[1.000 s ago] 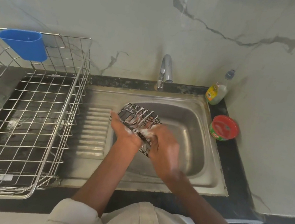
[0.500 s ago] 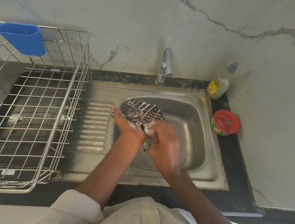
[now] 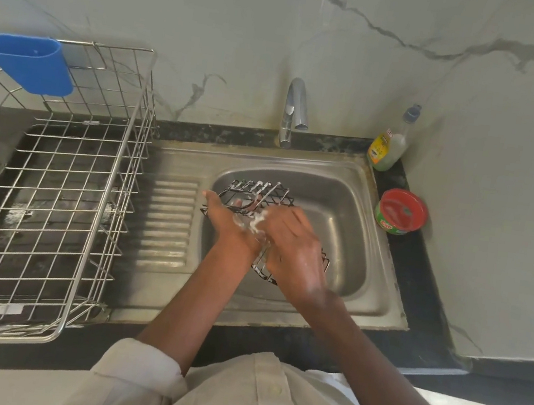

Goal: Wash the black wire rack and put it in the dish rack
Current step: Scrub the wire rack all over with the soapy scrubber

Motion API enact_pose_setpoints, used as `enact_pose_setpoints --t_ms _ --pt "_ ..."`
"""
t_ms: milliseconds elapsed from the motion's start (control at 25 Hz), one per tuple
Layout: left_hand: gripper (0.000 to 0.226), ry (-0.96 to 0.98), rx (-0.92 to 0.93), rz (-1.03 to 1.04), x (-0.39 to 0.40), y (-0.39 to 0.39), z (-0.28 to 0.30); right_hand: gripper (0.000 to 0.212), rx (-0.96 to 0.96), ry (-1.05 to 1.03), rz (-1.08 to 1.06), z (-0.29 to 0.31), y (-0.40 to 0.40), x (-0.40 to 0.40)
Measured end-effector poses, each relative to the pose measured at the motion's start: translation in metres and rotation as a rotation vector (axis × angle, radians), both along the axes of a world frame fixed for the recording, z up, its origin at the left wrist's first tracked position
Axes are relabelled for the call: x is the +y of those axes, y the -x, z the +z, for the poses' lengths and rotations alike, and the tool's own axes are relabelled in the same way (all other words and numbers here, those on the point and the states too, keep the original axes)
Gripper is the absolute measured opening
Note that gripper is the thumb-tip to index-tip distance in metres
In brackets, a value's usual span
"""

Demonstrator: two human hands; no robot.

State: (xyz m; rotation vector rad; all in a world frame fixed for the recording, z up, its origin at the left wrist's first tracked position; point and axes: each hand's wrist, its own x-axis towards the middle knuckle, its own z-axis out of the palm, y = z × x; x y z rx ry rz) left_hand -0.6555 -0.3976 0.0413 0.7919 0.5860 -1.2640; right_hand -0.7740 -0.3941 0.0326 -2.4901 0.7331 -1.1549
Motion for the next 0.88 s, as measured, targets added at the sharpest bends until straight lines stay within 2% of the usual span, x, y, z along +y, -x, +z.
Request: enact_pose_setpoints --t_ms 80,200,320,480,640,680,800,880 --pt "0.1 0.045 -0.029 0.001 0.001 -0.002 -0.01 0.039 0.006 -0.118 -0.076 -0.015 0.024 0.007" --pt "0.094 0.153 -0.131 -0.043 0.001 -0.001 -0.022 0.03 -0.057 -0.3 -0.242 -0.011 0.034 -0.006" --pt "0.097 0.158 -0.196 -0.104 0.002 0.004 -0.021 0.038 -0.056 -0.267 -0.37 0.016 0.016 -0.015" --pt "0.089 0.198 -0.209 -0.085 0.002 0.003 -0.022 0.045 0.158 -0.162 -0.166 0.008 0.02 0.012" --pt "0.096 0.054 -0.284 -0.149 0.004 0.006 -0.024 0.028 0.075 -0.294 -0.511 0.027 0.02 -0.022" --pt "0.101 0.074 -0.304 -0.167 0.004 0.007 -0.025 0.026 0.103 -0.28 -0.491 0.034 0.014 -0.019" --pt "0.11 0.141 -0.324 -0.24 0.005 0.008 -0.024 0.017 0.228 -0.23 -0.219 0.041 0.003 0.009" --pt "0.114 0.148 -0.4 -0.3 0.003 0.008 -0.024 0.024 0.239 -0.261 -0.217 0.047 0.007 0.006"
